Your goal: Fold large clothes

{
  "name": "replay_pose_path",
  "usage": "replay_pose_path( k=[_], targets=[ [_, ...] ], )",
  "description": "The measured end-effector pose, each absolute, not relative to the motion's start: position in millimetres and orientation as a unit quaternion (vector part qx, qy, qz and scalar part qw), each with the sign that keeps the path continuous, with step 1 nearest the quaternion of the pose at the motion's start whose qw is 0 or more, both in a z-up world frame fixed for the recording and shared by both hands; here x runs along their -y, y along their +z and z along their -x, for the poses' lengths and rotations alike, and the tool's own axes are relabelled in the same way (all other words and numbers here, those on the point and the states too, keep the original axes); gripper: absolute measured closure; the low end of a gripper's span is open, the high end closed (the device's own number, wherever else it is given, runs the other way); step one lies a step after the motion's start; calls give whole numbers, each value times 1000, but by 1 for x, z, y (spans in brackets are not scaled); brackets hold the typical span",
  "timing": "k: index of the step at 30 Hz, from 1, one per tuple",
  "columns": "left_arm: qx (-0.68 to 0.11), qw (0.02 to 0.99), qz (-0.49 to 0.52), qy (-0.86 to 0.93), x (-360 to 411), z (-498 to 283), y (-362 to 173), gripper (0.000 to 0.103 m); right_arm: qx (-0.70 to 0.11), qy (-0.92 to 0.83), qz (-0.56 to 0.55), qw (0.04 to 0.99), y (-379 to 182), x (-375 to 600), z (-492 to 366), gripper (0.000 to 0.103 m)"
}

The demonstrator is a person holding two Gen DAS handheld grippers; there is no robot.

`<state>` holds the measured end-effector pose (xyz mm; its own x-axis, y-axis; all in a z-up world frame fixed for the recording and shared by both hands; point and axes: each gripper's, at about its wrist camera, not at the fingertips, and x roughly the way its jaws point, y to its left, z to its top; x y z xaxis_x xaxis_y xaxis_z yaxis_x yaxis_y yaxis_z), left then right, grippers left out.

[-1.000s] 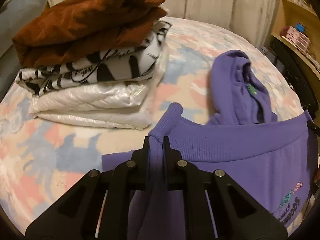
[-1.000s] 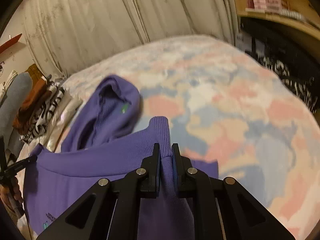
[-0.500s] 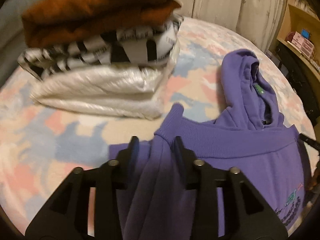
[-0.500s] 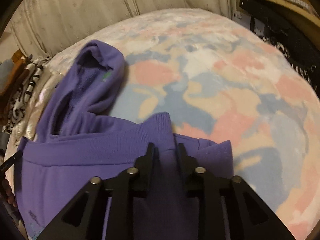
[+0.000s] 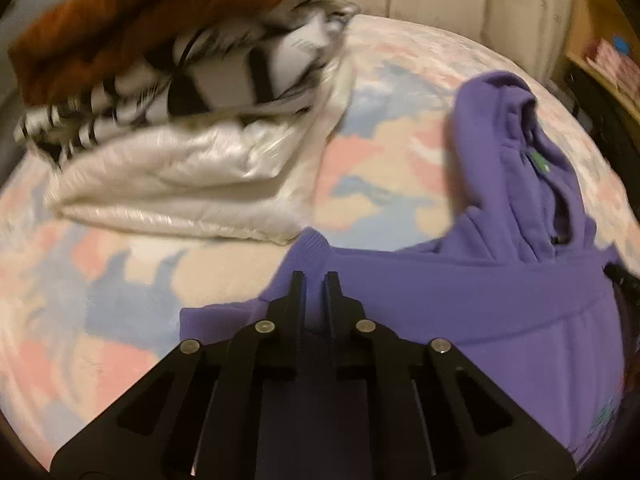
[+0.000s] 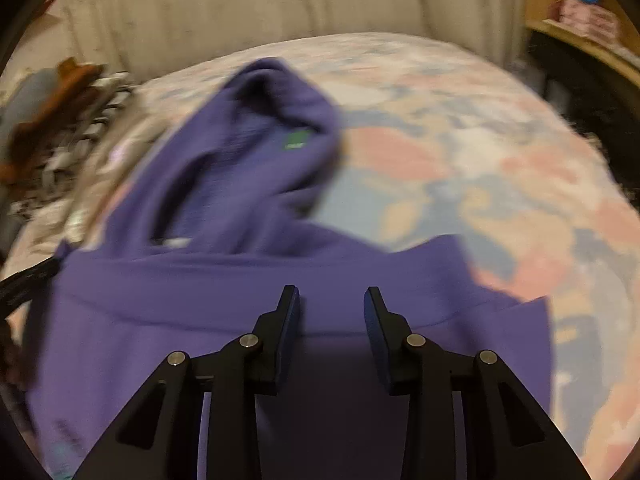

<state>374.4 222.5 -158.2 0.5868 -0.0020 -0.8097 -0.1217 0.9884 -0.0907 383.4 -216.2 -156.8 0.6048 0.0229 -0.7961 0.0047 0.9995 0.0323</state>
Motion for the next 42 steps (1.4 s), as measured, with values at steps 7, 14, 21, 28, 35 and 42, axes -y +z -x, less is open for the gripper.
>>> replay_pose_path(
  k=[7, 14, 21, 28, 35, 42],
  targets=[
    [-454, 886, 92, 23, -237, -376, -160, 101, -449, -10, -73, 890, -160, 280, -378, 103],
    [-447, 893, 54, 17, -217, -342, -128, 100, -458, 26, -61, 887, -132, 252, -352, 87],
    [-455, 890, 43, -14, -185, -259, -108, 88, -451, 111, -50, 884, -105, 183, -272, 63],
    [-456, 888, 61, -14, -158, -189, -128, 88, -466, 166, -34, 868, -116, 126, -194, 63],
    [-456, 887, 78, 12, -189, -157, -150, 88, -471, 119, -25, 874, -135, 166, -146, 67],
    [-453, 887, 89, 33, -215, -135, -153, 88, -470, -7, -68, 880, -142, 264, -112, 73]
  ],
)
